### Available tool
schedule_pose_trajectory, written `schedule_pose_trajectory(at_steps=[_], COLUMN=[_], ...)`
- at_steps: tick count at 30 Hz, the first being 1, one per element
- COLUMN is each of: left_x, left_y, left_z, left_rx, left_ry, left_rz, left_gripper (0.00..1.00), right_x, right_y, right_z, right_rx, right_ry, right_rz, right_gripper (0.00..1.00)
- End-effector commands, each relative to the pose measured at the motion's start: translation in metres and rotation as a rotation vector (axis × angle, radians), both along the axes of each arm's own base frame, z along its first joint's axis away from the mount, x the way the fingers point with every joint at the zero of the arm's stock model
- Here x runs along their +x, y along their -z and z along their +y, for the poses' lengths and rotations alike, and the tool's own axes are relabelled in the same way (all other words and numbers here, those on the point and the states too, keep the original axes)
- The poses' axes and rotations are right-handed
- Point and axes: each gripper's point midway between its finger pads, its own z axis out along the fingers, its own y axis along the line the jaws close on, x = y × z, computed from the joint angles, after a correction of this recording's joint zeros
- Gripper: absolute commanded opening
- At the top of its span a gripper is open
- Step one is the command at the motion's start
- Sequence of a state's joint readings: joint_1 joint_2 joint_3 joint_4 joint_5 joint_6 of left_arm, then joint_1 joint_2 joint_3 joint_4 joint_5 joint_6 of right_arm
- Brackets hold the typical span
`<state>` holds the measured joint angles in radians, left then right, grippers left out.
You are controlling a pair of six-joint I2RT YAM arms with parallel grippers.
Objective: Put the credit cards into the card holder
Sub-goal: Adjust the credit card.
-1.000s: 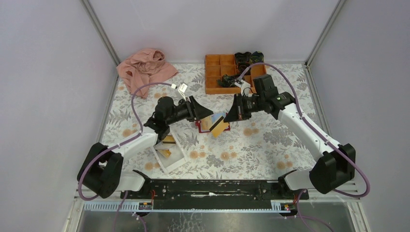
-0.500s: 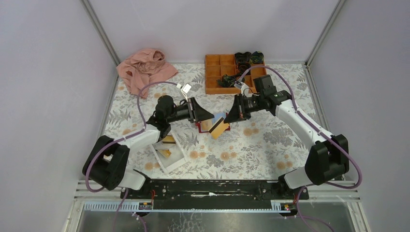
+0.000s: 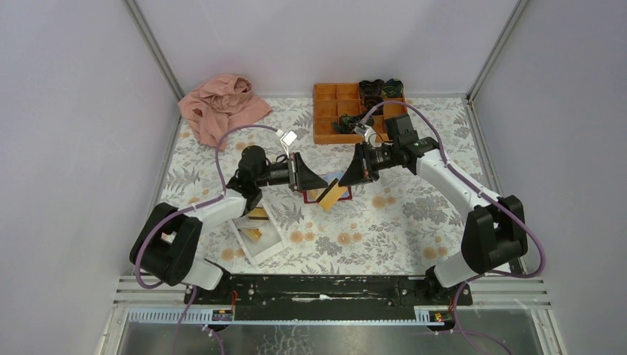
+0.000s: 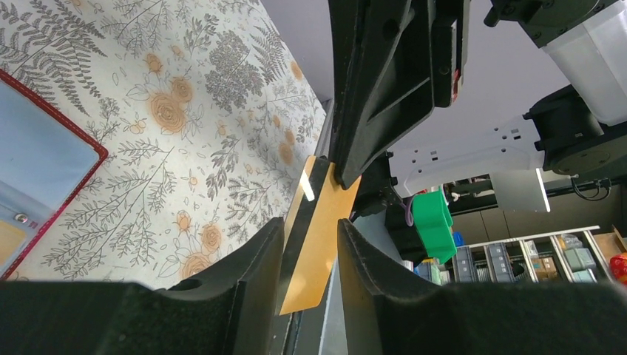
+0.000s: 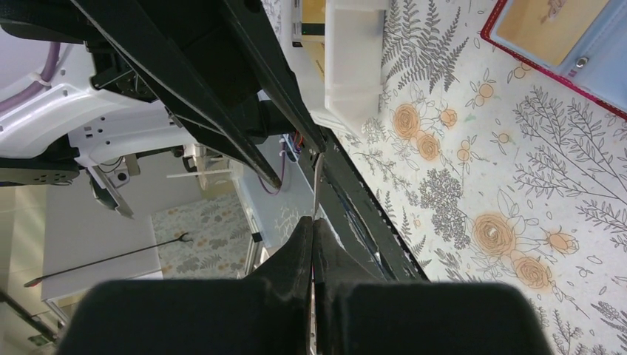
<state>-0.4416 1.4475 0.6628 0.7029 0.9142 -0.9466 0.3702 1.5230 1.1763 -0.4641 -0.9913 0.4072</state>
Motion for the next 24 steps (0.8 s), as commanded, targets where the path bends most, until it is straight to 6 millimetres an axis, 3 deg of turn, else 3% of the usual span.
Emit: schedule_pose_trajectory(at_steps=[1,13,17,24], left_x=[-0.005,0.002,0.002,0.002], left_y=[0.005,0.012,0.012,0.012], left_z=[0.004,0.006,0.005,0.004], left_rx=[0.003,0.011,0.002,-0.022], left_ry=[0.038,0.058,0.071,0.095], left_rz=[-0.028,-0.011,-0.009,0.013], left_gripper=[0.4,0.4,0.3,0.03], right_x=[0.006,0.007,0.01,0.016], right_y=[-0.017,-0.017,-0.013,-0.009], right_z=[0.006,0.011,0.012,0.014], right_rx=[0.072,0.113,0.115,0.116], right_ry=[-0.016,-0.05,-0.055,-0.06], right_rz=[-0.017,0.006,0.017,0.029], right_gripper=[0.0,0.0,0.0,0.0])
